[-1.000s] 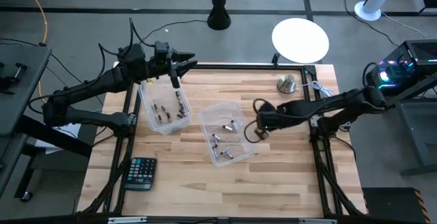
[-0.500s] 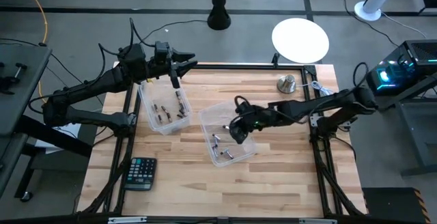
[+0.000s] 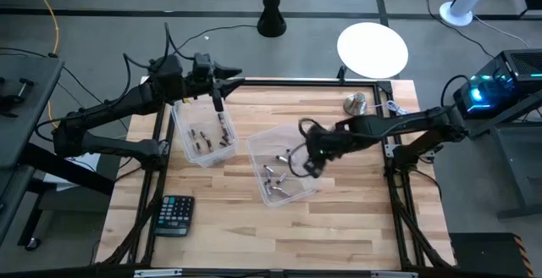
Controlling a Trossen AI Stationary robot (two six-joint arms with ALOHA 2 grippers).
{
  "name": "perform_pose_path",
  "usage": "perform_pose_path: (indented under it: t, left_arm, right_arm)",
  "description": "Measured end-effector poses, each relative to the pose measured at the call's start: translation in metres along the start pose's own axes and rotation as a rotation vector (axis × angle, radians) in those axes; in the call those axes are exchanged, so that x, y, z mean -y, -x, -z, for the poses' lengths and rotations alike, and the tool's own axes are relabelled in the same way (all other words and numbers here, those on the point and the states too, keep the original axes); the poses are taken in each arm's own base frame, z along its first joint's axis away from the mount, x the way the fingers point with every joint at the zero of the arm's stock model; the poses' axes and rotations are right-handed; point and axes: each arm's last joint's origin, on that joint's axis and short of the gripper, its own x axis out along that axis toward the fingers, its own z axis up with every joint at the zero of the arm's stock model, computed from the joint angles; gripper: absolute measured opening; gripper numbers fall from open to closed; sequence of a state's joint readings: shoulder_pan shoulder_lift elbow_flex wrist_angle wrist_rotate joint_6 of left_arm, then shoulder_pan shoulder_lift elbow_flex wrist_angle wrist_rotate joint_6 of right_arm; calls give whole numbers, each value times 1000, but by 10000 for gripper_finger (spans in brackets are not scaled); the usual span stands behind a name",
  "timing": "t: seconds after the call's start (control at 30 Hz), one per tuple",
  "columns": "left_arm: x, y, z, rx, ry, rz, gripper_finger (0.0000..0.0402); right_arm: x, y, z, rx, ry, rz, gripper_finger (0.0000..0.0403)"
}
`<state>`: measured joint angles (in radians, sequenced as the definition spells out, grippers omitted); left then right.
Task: Sort batteries
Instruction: Put the silver battery into the right transparent bin
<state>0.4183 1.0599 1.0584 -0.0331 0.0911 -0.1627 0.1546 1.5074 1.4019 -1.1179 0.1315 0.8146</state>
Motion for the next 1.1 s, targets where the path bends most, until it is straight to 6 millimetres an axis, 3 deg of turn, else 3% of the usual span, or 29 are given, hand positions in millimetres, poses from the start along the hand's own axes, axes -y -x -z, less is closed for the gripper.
perform_pose_path:
  t: [0.13, 0.33, 0.53, 0.6, 0.73, 0.9, 1.1]
  left_arm:
    - [0, 0, 2, -16, 1, -3, 168]
    - [0, 0, 1, -13, -49, -6, 168]
    - [0, 0, -1, 15, -75, -9, 168]
    - [0, 0, -3, 36, -77, -6, 168]
    - [1, 0, -7, 70, -87, -3, 168]
    - [0, 0, -9, 92, -136, -19, 168]
    - [-3, 1, -10, 103, -166, -38, 168]
  right_arm:
    - [11, -15, 38, -260, -108, 166, 173]
    - [36, -67, 101, -650, -191, 288, 161]
    - [78, -98, 138, -846, -259, 437, 128]
    - [88, -103, 143, -873, -257, 460, 97]
    - [88, -108, 133, -843, -236, 414, 15]
    - [102, -122, 127, -891, -274, 475, 3]
    - [112, -150, 119, -1113, -212, 370, 1]
